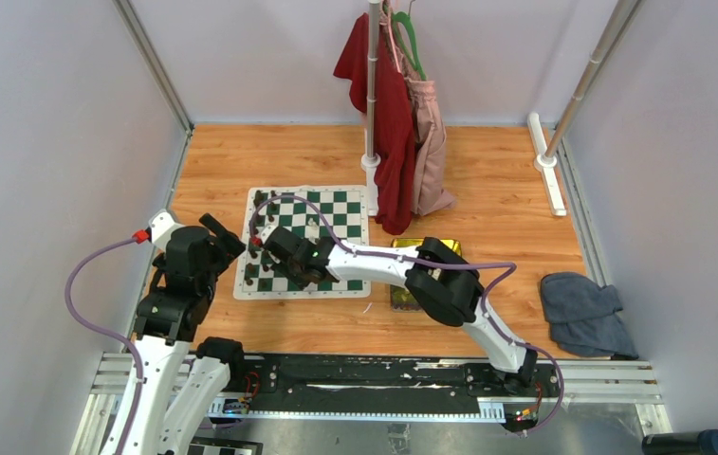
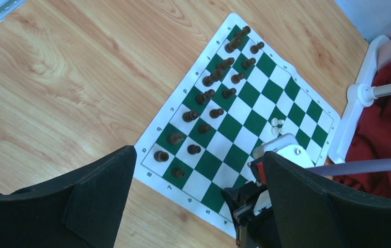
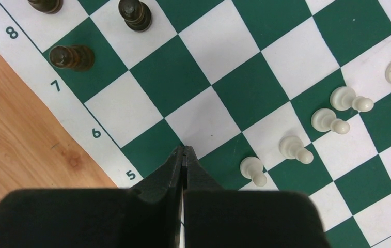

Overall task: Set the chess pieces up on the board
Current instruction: Move the storage box to the center of the board.

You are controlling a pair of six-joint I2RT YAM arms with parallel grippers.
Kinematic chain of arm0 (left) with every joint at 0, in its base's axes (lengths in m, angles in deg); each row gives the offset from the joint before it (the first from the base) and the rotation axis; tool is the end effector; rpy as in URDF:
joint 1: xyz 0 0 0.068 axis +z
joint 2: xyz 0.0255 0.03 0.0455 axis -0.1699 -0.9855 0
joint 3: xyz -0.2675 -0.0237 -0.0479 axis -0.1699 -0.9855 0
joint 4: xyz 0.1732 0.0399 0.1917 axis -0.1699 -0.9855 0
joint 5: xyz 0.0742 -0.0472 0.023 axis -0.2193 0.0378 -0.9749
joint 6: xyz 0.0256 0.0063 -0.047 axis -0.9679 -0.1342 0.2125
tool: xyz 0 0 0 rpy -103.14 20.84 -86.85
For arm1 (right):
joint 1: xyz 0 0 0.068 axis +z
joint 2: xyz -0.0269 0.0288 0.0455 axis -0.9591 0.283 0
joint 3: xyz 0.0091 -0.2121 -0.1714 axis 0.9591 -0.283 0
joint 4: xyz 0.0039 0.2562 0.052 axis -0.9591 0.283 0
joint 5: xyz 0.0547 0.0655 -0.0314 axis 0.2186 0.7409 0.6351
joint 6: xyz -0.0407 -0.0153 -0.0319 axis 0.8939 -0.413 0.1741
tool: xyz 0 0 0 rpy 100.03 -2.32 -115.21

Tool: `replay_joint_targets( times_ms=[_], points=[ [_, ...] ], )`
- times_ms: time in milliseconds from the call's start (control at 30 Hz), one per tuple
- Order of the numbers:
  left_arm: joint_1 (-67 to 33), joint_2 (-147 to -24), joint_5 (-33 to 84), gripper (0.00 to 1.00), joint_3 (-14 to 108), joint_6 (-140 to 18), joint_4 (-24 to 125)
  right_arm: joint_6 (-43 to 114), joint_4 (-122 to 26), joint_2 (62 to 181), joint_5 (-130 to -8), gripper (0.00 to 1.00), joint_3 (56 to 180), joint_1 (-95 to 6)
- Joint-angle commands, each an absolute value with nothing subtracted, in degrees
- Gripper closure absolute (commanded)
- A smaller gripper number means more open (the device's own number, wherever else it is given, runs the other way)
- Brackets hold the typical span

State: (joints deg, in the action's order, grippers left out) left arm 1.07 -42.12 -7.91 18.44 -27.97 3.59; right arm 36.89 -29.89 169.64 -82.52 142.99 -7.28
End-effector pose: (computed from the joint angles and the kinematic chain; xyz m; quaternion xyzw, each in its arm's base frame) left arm 0.1126 -0.0020 0.3041 -0.3629 0.7838 -0.0378 0.5025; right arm 0.2062 0.4609 0.1736 -0.4546 0.8119 0.1769 0.3206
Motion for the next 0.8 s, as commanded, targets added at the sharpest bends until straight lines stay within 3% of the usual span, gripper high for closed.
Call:
replay_joint_targets(
  times_ms=[0,767],
  points=[
    [1.3,-41.5,-9.8,0.00,20.1,-27.5,2.9,35.3,-24.4,168.3,-82.8,1.00,138.9,-5.3],
    [1.3,-40.7,-11.6,0.00,21.2,-26.6,1.1,33.8,-25.2,163.1,-83.9,1.00,131.3,-0.9]
  ],
)
